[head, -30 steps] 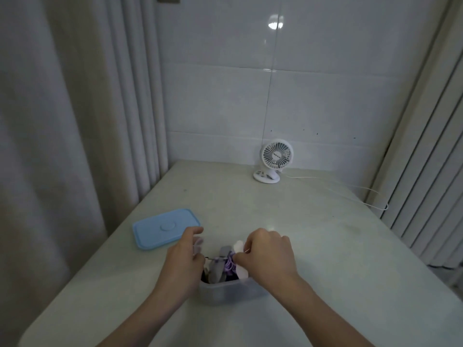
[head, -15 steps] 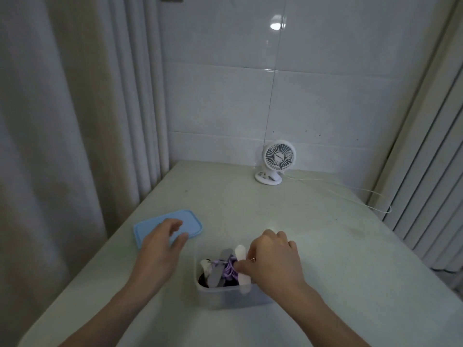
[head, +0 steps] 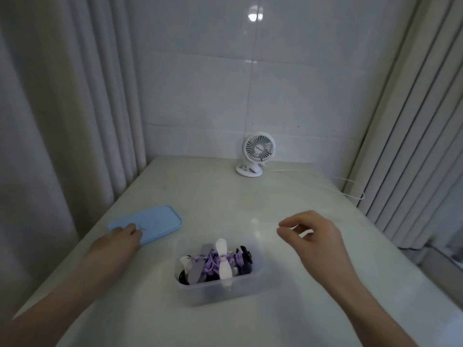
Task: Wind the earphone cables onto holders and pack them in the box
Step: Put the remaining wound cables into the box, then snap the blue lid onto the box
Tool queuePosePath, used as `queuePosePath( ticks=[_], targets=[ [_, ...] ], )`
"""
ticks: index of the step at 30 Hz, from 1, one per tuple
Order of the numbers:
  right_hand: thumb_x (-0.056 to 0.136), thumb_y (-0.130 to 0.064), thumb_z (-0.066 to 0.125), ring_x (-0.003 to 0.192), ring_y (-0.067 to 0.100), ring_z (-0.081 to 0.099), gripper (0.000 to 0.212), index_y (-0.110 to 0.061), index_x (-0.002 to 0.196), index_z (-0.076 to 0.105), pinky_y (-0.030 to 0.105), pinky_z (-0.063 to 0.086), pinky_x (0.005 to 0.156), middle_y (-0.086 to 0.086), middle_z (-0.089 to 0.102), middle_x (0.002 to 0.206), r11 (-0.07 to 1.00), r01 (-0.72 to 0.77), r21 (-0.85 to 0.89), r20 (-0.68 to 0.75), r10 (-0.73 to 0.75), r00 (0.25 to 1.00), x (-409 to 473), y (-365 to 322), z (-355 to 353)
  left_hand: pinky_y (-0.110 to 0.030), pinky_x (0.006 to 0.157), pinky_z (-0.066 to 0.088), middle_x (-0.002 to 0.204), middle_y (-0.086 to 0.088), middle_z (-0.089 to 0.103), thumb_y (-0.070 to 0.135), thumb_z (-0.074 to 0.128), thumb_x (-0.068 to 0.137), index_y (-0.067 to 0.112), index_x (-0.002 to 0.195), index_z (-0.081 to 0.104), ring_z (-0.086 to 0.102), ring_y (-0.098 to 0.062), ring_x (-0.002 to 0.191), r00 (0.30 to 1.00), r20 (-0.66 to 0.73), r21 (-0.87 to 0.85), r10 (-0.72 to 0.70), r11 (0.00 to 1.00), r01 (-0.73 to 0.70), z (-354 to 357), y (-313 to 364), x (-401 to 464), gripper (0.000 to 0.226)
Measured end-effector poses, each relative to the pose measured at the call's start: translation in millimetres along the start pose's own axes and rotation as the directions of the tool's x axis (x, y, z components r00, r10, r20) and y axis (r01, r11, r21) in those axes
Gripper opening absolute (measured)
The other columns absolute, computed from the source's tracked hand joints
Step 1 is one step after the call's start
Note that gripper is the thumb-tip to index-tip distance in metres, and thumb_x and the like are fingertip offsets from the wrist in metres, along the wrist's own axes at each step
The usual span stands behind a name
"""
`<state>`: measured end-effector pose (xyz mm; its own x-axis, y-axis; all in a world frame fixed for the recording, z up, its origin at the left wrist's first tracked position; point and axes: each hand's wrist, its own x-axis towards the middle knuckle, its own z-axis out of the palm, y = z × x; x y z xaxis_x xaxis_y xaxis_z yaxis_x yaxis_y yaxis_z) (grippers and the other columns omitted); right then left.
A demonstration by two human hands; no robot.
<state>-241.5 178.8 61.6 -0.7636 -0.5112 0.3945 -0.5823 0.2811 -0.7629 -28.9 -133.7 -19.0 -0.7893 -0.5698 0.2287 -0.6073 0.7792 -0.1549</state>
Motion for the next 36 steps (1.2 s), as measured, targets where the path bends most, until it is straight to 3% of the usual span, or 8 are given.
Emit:
queuePosePath(
  ticks=[2, 5, 10, 15, 22, 26, 31, 36],
  targets=[
    [0.078, -0.016, 0.076, 0.077, 0.006, 0.064, 0.010, -0.025, 0.074, 0.073, 0.023, 0.047, 0.062, -0.010, 0.070, 0.087, 0.999, -0.017, 0.027, -0.014, 0.018, 1.000, -1.4, 4.0, -5.3, -0.035, 0.039, 0.049, 0.092, -0.014, 0.060, -0.003, 0.076, 0.062, 0.005, 0.087, 0.065, 0.064, -0.034, 0.074, 0.998, 0.052, 0.123, 0.033, 0.992, -0.039, 3.0, -1.7, 1.6, 0.028],
    [0.077, -0.014, 0.076, 0.075, 0.008, 0.064, 0.011, -0.024, 0.072, 0.074, 0.023, 0.047, 0.062, -0.008, 0.071, 0.086, 0.999, -0.025, 0.044, -0.008, 0.025, 1.000, -4.2, 7.2, -6.8, -0.043, 0.049, 0.055, 0.094, -0.023, 0.058, -0.007, 0.071, 0.065, -0.003, 0.088, 0.065, 0.062, -0.040, 0.074, 0.999, 0.008, 0.166, 0.052, 0.985, -0.052, 1.1, -5.5, 4.8, 0.024],
    [0.076, -0.019, 0.078, 0.078, 0.009, 0.064, 0.010, -0.027, 0.080, 0.074, 0.020, 0.047, 0.062, -0.010, 0.070, 0.091, 0.997, -0.006, 0.072, 0.018, 0.005, 1.000, -2.2, 1.0, -1.2, -0.041, 0.064, 0.051, 0.081, -0.013, 0.060, 0.010, 0.062, 0.088, 0.015, 0.078, 0.054, 0.064, -0.035, 0.074, 0.969, -0.212, -0.329, -0.127, 0.943, 0.052, -49.5, 0.8, 4.1, 0.014],
    [0.078, -0.032, 0.076, 0.085, 0.008, 0.064, 0.034, -0.034, 0.110, 0.068, 0.019, 0.049, 0.067, -0.015, 0.065, 0.108, 0.990, 0.008, 0.141, 0.138, -0.027, 0.990, -1.7, -21.5, 10.6, -0.034, 0.062, 0.038, 0.072, -0.008, 0.062, 0.014, 0.061, 0.091, 0.008, 0.084, 0.061, 0.053, -0.025, 0.065, 0.916, -0.336, -0.531, -0.219, 0.847, 0.007, -112.1, 2.4, -6.5, 0.009],
    [0.084, -0.044, 0.066, 0.065, 0.010, 0.056, 0.031, -0.033, 0.114, 0.067, 0.022, 0.047, 0.062, -0.013, 0.068, 0.095, 0.943, -0.114, 0.312, 0.343, 0.000, 0.939, -6.4, -50.9, 21.3, -0.011, 0.037, 0.033, 0.049, -0.003, 0.058, 0.012, 0.062, 0.089, 0.003, 0.070, 0.068, 0.046, 0.001, 0.034, 0.926, -0.156, -0.862, -0.343, 0.506, 0.042, -159.6, 26.4, -15.3, 0.022],
    [0.089, -0.028, 0.065, 0.057, 0.020, 0.043, 0.026, -0.004, 0.091, 0.072, 0.025, 0.036, 0.048, 0.009, 0.055, 0.066, 0.851, -0.201, 0.484, 0.394, -0.006, 0.919, -10.0, -44.4, 17.8, -0.022, 0.046, 0.032, 0.061, -0.012, 0.058, 0.016, 0.066, 0.088, -0.008, 0.072, 0.068, 0.046, -0.008, 0.052, 0.947, -0.010, -0.949, -0.321, 0.302, 0.093, -135.9, 58.1, -9.8, 0.030],
    [0.081, -0.009, 0.074, 0.046, 0.018, 0.046, 0.014, 0.005, 0.078, 0.073, 0.024, 0.035, 0.040, 0.013, 0.062, 0.060, 0.836, -0.296, 0.462, 0.296, 0.169, 0.940, -0.8, -16.0, 21.1, -0.023, 0.047, 0.045, 0.067, -0.011, 0.064, 0.016, 0.067, 0.088, -0.002, 0.078, 0.067, 0.056, -0.012, 0.053, 0.951, 0.145, -0.979, -0.274, 0.103, 0.178, -114.5, 87.8, -2.5, 0.020],
    [0.073, -0.014, 0.080, 0.040, 0.014, 0.049, 0.015, -0.001, 0.072, 0.074, 0.025, 0.039, 0.040, 0.009, 0.065, 0.056, 0.903, -0.316, 0.291, 0.197, 0.266, 0.944, 8.7, 0.1, 37.9, -0.037, 0.069, 0.059, 0.083, -0.017, 0.073, -0.002, 0.078, 0.072, 0.005, 0.089, 0.069, 0.070, -0.030, 0.077, 0.920, 0.189, -0.934, -0.343, 0.225, 0.276, -89.0, 87.3, -4.3, 0.020]
  ],
)
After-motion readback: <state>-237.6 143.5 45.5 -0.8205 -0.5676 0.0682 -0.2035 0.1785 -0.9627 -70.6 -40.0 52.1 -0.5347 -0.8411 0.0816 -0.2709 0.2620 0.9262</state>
